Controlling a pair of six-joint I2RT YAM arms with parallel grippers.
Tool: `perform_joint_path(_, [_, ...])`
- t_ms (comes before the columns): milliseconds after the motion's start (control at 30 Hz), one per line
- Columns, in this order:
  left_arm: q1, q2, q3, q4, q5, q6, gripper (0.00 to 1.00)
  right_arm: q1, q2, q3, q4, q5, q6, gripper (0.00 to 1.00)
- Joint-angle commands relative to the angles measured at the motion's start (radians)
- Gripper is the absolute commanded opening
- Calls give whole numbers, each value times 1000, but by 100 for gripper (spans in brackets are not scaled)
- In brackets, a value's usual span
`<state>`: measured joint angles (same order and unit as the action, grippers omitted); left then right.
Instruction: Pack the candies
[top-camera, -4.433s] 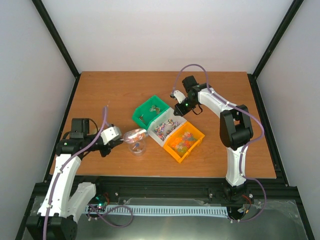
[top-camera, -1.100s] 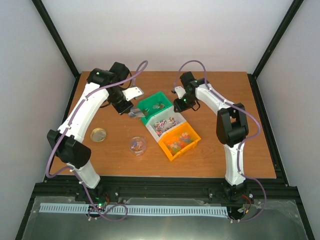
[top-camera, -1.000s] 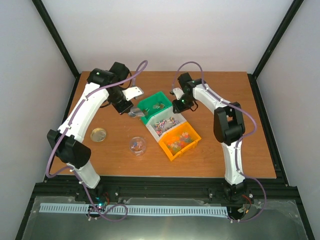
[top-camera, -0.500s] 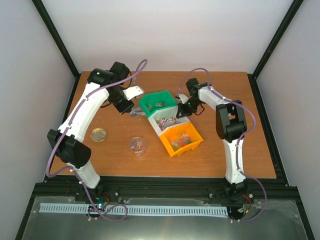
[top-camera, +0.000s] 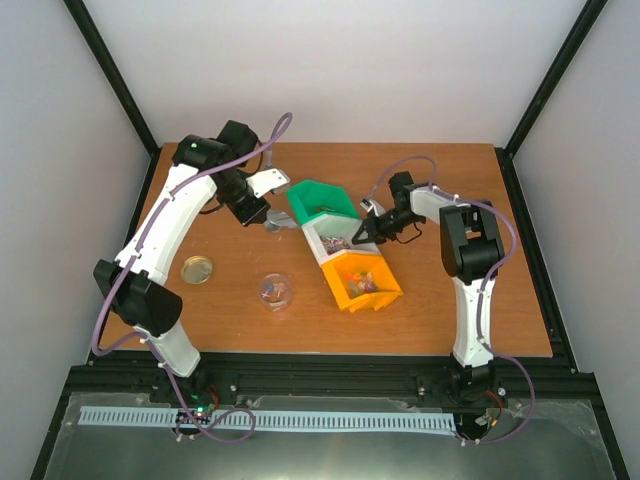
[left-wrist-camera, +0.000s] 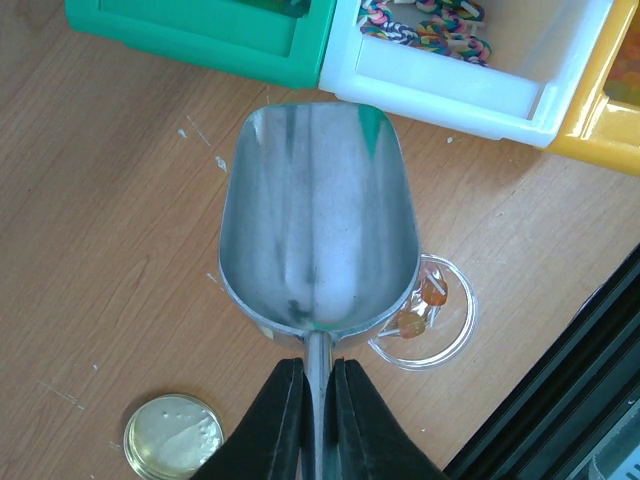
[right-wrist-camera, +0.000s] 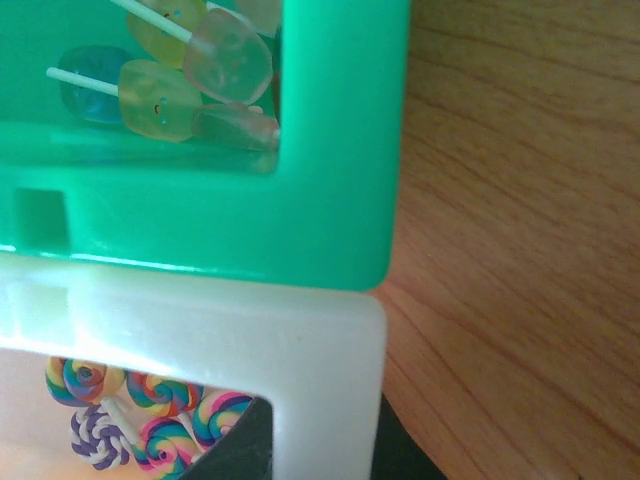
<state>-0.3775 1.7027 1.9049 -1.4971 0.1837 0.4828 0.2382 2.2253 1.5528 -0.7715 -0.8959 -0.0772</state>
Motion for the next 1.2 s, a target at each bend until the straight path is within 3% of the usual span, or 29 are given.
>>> perform_joint_path(0, [6, -5, 36, -9, -3, -9, 1, 7, -69, -24, 129, 123, -29, 3])
perform_joint_path(333, [-16, 13, 100, -58, -102, 96, 1, 95, -222, -86, 184, 452, 84, 3])
perform_joint_path(733, [-167, 39, 16, 7, -231, 218, 1, 192, -209, -51, 144, 651, 118, 3])
perform_joint_path(1000, [-262, 146, 42, 32, -277, 189, 1, 205, -187, -14, 109, 712, 161, 3])
perform_joint_path(1067, [-276, 172, 48, 41, -266, 164, 1, 204, -176, 0, 93, 707, 164, 7])
perform_joint_path(1167, [-279, 216, 69, 55, -229, 108, 1, 205, -168, 21, 74, 687, 164, 23])
